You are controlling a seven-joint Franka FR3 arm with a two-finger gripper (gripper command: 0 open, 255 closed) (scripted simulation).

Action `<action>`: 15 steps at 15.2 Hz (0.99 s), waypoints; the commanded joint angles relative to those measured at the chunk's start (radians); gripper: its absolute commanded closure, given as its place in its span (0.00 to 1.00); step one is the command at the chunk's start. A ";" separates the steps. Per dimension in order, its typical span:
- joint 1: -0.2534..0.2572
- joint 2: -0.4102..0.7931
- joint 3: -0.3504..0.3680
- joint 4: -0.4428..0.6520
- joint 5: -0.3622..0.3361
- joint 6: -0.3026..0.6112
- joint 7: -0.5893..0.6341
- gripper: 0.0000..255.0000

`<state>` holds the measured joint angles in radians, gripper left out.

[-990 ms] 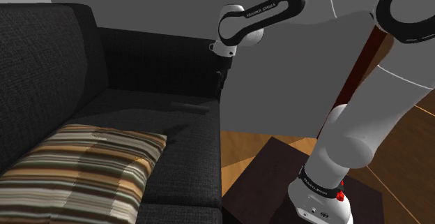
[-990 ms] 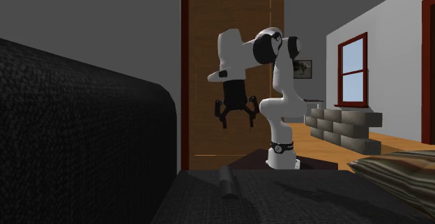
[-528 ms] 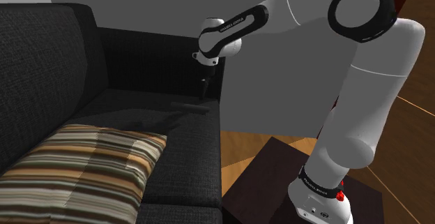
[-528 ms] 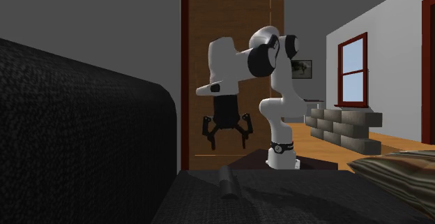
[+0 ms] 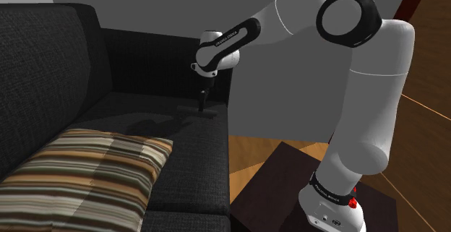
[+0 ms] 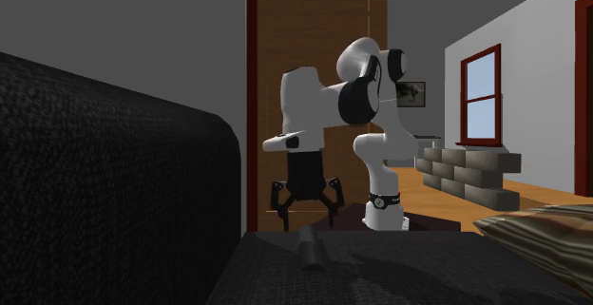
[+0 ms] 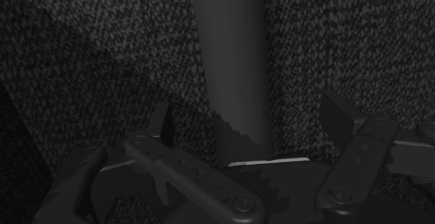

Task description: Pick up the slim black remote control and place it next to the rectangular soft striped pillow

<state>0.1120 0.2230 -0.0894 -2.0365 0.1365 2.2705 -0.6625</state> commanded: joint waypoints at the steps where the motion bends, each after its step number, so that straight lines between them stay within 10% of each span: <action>1: 0.000 0.021 0.002 -0.003 0.005 0.025 -0.003 0.00; 10: 0.001 0.034 0.004 -0.008 0.008 0.043 -0.005 0.00; 11: 0.001 0.034 0.004 -0.008 0.008 0.043 -0.005 1.00; 15: 0.001 0.035 0.004 -0.006 0.008 0.041 -0.005 1.00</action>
<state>0.1116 0.2561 -0.0873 -2.0424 0.1438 2.3130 -0.6675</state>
